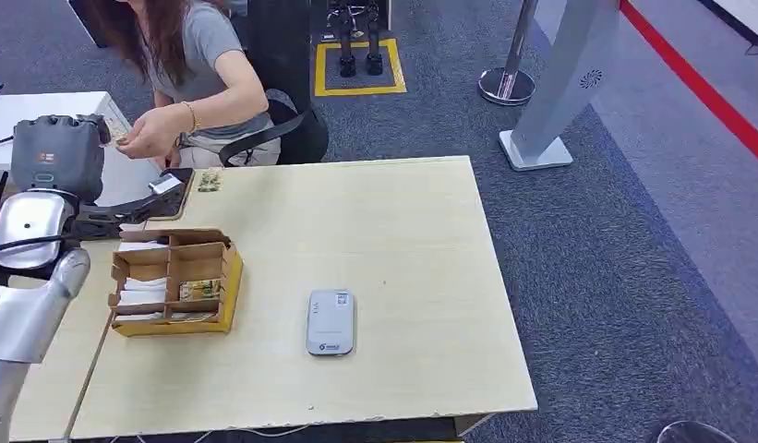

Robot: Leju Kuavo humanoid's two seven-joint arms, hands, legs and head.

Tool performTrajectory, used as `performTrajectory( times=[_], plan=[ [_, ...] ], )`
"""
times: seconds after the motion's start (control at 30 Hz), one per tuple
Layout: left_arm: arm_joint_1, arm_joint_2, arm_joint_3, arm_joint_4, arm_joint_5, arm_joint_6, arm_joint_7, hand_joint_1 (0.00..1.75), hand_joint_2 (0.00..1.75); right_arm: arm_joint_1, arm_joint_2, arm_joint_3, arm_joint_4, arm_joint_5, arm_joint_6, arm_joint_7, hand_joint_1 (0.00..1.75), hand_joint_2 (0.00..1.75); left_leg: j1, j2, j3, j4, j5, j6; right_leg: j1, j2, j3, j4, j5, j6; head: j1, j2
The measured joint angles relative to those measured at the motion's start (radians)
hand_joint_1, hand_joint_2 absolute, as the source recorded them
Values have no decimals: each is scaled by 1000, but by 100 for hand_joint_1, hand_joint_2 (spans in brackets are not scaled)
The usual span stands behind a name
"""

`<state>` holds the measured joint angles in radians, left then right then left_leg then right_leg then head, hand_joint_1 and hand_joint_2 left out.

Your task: Pass the card to the sensor for recognition and then transmit it.

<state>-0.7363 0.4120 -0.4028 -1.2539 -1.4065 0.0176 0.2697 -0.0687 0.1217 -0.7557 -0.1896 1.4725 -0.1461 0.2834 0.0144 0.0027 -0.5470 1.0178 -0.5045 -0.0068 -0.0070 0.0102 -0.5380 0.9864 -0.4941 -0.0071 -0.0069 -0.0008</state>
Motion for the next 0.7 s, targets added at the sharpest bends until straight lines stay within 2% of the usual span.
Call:
performTrajectory(
  times=[0.03,0.07,0.5,0.67,0.7],
  plan=[
    [1,0,0,0,-3,0,0,63,175,-1,0,0,0,0,-1,-1,0,175,0,-2,0,0,0,0,0,-2,0,0,0,0,0,0],
    [7,0,0,3,-11,-1,0,0,175,-3,0,0,0,0,-2,-6,0,175,0,-2,-1,0,0,0,0,-2,0,0,0,0,0,0],
    [22,-1,0,3,-21,8,0,0,175,-2,0,1,0,3,0,-6,0,175,0,-2,-1,0,0,0,0,-2,0,0,0,0,0,0],
    [40,-2,0,-9,-32,46,-1,0,175,-2,0,1,0,3,-1,-6,0,175,0,-2,-1,0,0,0,0,-2,0,0,0,0,0,0],
    [51,-2,1,-21,-32,60,-2,0,175,-2,0,0,0,3,-2,-6,0,0,0,-2,-1,0,0,0,0,-2,0,0,0,0,0,0]
  ],
)
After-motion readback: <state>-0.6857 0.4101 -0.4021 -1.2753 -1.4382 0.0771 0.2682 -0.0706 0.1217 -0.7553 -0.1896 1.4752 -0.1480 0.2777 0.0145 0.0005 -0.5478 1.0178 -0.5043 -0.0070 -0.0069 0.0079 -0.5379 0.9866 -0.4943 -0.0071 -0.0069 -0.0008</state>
